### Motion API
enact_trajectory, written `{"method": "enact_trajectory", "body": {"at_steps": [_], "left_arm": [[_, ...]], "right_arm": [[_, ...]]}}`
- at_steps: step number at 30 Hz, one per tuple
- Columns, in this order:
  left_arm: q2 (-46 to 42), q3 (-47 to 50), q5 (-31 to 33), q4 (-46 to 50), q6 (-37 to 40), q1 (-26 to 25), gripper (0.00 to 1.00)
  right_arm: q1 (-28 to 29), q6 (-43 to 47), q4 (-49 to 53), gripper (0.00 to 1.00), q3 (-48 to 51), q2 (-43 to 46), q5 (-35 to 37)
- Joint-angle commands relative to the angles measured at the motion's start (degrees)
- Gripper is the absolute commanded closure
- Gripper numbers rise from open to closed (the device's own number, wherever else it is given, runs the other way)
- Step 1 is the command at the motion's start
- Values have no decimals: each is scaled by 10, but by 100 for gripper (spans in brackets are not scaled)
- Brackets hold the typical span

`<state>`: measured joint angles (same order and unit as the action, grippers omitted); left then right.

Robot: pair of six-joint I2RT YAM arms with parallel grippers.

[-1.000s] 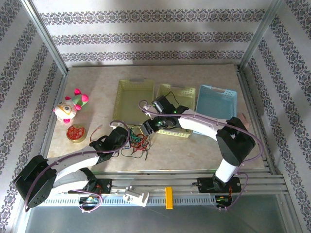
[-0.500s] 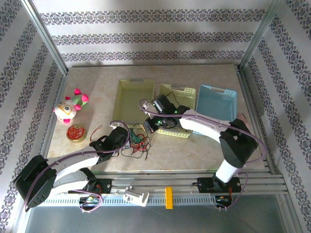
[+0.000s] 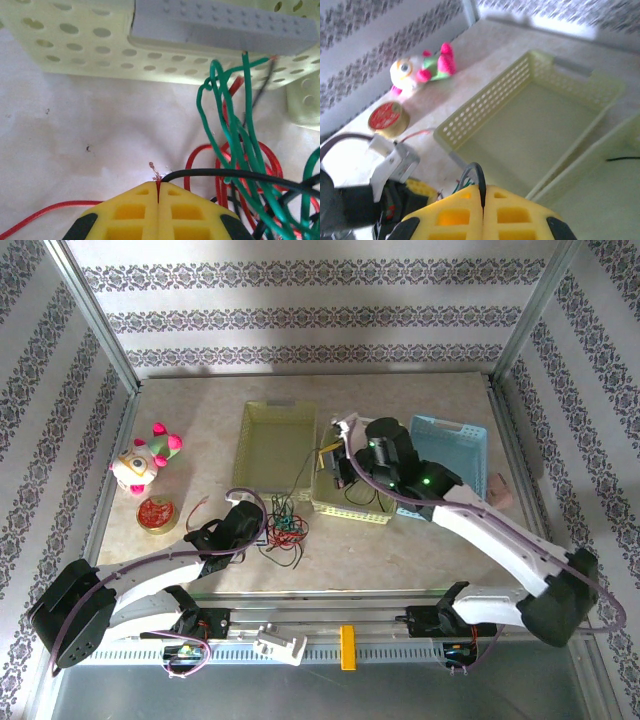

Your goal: Untangle the cables

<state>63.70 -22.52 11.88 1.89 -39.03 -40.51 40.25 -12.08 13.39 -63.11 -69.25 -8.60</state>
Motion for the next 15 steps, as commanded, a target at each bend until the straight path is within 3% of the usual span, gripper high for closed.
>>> {"method": "enact_trajectory", "body": {"at_steps": [1,10,15], "left_arm": [[3,4,10,-6,-1,-8,100],[23,0,21,4,-7,-8,100],[17,3,4,-14,5,-8,100]], "right_arm": [[-17,-16,-54,100,14,53,78],[-48,-15,-97,100,49,155,220],[-67,-1,-86,100,49,165,176]]}}
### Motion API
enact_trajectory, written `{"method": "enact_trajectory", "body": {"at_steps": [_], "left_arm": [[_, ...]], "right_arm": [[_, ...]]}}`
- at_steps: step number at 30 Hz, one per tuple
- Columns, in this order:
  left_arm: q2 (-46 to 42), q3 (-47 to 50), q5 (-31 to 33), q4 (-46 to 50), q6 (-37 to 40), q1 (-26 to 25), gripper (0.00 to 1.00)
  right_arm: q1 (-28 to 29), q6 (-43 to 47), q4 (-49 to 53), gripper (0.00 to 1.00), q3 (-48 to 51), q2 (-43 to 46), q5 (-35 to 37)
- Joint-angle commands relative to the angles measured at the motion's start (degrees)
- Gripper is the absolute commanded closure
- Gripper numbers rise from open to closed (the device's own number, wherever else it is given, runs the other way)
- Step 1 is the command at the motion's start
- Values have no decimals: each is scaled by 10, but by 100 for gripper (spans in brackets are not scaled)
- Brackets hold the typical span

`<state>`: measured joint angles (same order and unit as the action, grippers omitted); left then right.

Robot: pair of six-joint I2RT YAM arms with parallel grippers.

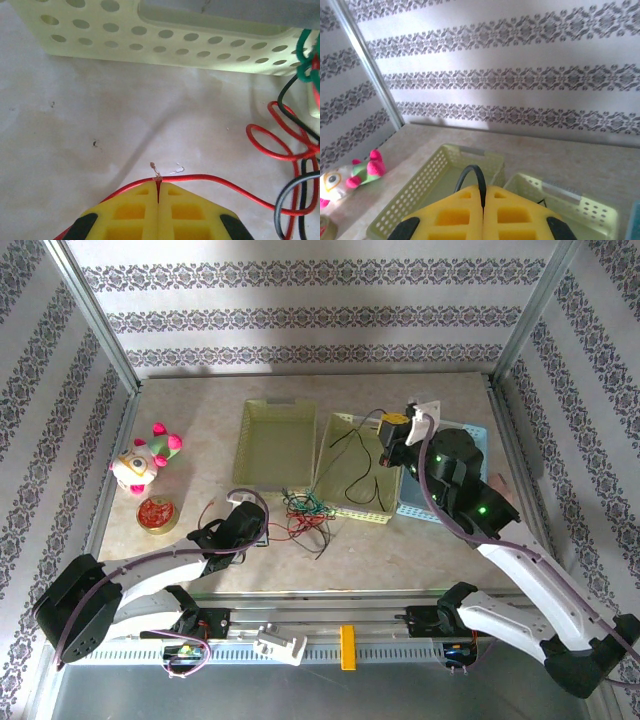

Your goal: Untangle the cables

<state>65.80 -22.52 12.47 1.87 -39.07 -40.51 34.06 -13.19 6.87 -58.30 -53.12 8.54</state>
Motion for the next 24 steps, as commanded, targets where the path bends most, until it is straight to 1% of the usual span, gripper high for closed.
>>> {"method": "enact_trajectory", "body": {"at_steps": [1,2,3,4,7,9,11,12,13,16,19,21,22,24], "left_arm": [[-10,6,-20,-30,17,-8,100],[-16,8,-38,-47,31,-8,100],[-24,11,-63,-66,46,-8,95],[-32,11,-88,-83,59,-8,82],[-46,-2,-149,-99,94,-8,56],[-44,-15,-186,-100,111,-8,49],[-31,-29,-223,-100,123,-9,47],[-21,-36,-239,-104,126,-9,43],[-7,-43,-254,-108,128,-10,41],[42,-62,-288,-116,136,-13,40],[93,-81,-292,-107,145,-18,41],[117,-90,-276,-96,144,-20,43],[126,-92,-262,-91,142,-21,46],[134,-93,-225,-81,135,-23,60]], "right_arm": [[-5,12,-13,100,-2,1,-10],[-5,11,-7,100,-4,-2,-21],[-5,9,-2,100,-5,-6,-35],[-5,5,0,100,-3,-9,-47],[-4,-7,1,100,1,-18,-67],[-3,-14,1,100,2,-22,-70],[-3,-16,-1,100,2,-24,-73],[-3,-17,-1,100,3,-25,-72],[-3,-16,-1,100,1,-25,-73],[-4,-14,1,100,-3,-24,-69],[-7,-13,1,100,-6,-20,-63],[-9,-13,2,100,-7,-17,-62],[-11,-13,4,100,-8,-15,-61],[-11,-13,6,100,-9,-10,-60]]}}
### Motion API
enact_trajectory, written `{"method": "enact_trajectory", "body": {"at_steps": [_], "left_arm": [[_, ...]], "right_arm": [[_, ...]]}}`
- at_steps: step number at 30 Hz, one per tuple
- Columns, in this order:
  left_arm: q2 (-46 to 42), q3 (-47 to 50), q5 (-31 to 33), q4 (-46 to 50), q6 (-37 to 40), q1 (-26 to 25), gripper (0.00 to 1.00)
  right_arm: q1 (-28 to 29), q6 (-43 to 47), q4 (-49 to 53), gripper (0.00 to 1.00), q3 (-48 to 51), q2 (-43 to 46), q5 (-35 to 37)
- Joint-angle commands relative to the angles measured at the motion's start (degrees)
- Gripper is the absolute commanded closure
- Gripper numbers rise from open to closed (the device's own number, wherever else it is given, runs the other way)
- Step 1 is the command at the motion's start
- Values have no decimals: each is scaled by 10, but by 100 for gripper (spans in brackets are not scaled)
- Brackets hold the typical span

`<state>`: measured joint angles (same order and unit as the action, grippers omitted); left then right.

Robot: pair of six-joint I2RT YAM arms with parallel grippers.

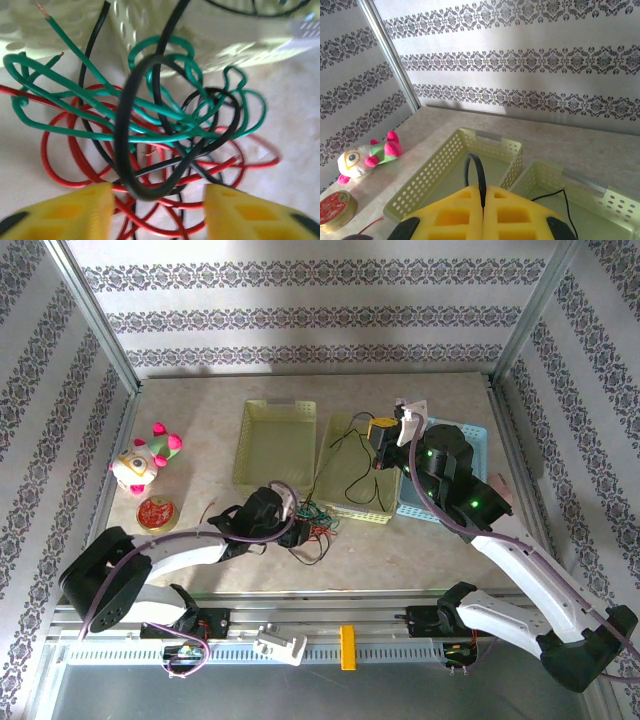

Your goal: Untangle the cables

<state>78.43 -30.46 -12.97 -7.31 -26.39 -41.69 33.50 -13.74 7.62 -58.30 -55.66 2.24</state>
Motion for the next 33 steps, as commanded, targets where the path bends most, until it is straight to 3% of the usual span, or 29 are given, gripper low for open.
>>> {"method": "enact_trajectory", "body": {"at_steps": [1,4,8,13,24,33], "left_arm": [[6,-11,51,13,3,-12,68],[-6,10,93,-4,-10,-12,88],[-19,26,141,7,-28,-12,100],[-34,42,201,28,-67,-12,100],[-57,60,242,39,-88,-12,100],[-76,53,242,34,-74,-12,100]], "right_arm": [[-7,-8,-1,100,-10,19,3],[-9,-6,3,100,-16,25,12],[-18,-2,5,100,-33,39,71],[-60,6,-16,100,-61,59,107],[-111,22,-25,100,-129,38,42],[-132,2,-27,100,-158,-41,-22]]}}
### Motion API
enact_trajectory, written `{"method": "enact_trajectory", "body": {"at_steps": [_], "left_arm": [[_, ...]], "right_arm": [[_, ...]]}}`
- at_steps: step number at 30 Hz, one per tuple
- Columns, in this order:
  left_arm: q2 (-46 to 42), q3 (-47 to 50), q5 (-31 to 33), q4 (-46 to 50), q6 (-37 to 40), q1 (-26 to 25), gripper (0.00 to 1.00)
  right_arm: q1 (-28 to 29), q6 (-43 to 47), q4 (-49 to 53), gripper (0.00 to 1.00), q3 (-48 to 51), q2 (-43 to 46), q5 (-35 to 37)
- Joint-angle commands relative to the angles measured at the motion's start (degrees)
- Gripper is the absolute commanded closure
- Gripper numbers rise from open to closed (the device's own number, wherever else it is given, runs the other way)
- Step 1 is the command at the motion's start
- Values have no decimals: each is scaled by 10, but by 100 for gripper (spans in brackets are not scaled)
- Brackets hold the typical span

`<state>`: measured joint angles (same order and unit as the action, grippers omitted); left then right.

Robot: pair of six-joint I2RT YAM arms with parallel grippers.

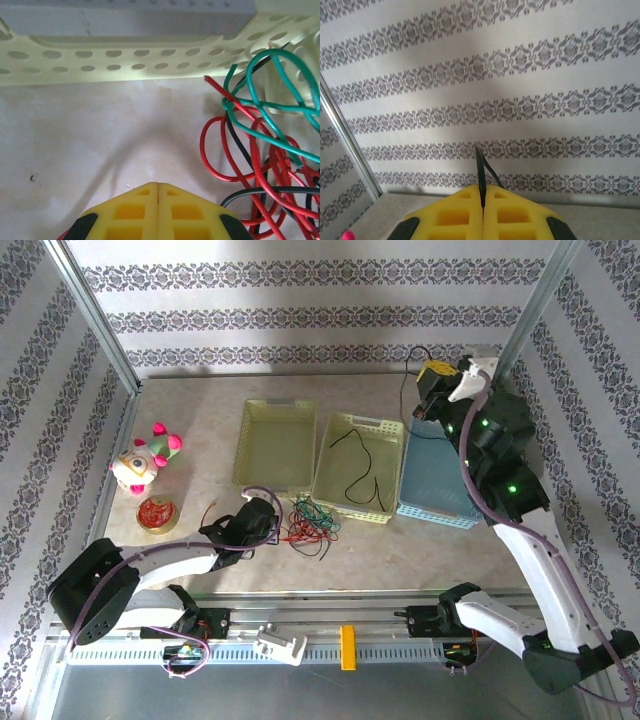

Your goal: Untangle the cables

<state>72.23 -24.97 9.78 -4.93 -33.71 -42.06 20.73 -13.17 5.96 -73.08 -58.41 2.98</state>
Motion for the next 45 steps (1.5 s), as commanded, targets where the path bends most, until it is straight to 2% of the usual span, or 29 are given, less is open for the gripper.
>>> {"method": "enact_trajectory", "body": {"at_steps": [1,10,22,27,32,40,41,43,45], "left_arm": [[-15,-3,15,11,1,-8,100],[-13,-6,13,9,7,-8,100],[-9,-3,10,3,9,-8,100],[-9,-3,8,3,9,-8,100],[-11,-4,7,5,8,-8,100],[-9,-7,2,6,11,-9,100],[-8,-8,2,6,11,-9,100],[-8,-10,2,8,12,-10,100],[-10,-10,2,7,12,-10,100]], "right_arm": [[-5,-2,-10,100,-7,-18,-29],[-11,12,-5,100,22,-22,-10],[-10,-76,-16,100,162,-51,-17],[-7,-111,-10,100,206,-107,-13],[7,-149,10,100,227,-172,32],[12,-177,30,100,224,-236,38],[13,-177,33,95,220,-238,39],[13,-177,40,68,214,-238,52],[15,-177,46,57,212,-226,75]]}}
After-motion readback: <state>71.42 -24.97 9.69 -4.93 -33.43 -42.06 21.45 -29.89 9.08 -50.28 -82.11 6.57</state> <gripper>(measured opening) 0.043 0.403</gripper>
